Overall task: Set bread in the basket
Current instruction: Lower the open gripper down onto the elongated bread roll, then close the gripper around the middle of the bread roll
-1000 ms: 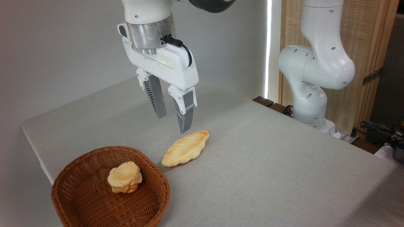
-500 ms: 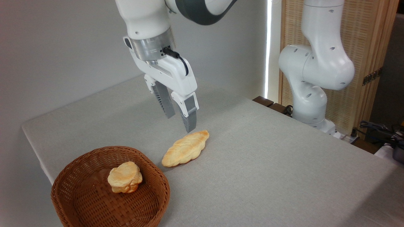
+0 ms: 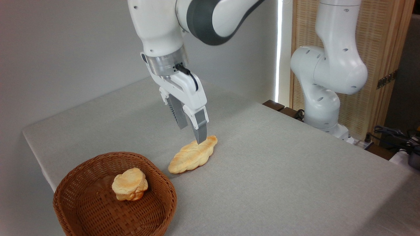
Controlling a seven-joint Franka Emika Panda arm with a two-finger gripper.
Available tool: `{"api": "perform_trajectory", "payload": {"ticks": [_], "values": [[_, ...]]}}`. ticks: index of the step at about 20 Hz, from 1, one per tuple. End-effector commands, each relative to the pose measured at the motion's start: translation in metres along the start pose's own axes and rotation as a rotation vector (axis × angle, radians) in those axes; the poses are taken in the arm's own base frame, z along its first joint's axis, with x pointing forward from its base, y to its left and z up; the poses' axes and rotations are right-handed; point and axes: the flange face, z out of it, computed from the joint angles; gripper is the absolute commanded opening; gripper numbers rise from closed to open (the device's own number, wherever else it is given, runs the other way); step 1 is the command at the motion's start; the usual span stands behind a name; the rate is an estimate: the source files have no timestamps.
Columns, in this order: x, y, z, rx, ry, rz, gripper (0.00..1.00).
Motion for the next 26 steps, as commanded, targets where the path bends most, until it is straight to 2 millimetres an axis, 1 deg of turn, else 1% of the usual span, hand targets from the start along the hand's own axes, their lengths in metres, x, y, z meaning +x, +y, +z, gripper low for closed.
{"api": "perform_trajectory", "payload": {"ticks": [1, 3, 5, 8, 9, 10, 13, 17, 24, 26], "values": [[-0.004, 0.002, 0.019, 0.046, 0.045, -0.111, 1.0], [-0.002, -0.002, 0.022, 0.054, 0.06, -0.173, 1.0], [-0.001, -0.004, 0.025, 0.052, 0.06, -0.198, 1.0], [0.0, -0.006, 0.036, 0.043, 0.048, -0.203, 1.0], [0.002, -0.008, 0.042, 0.04, 0.043, -0.205, 1.0], [0.002, -0.009, 0.043, 0.041, 0.045, -0.21, 1.0], [0.011, -0.01, 0.056, 0.041, 0.044, -0.24, 1.0], [0.02, -0.008, 0.069, 0.035, 0.03, -0.235, 1.0], [0.027, -0.01, 0.082, 0.034, 0.023, -0.226, 1.0], [0.028, -0.009, 0.082, 0.034, 0.023, -0.219, 1.0]]}}
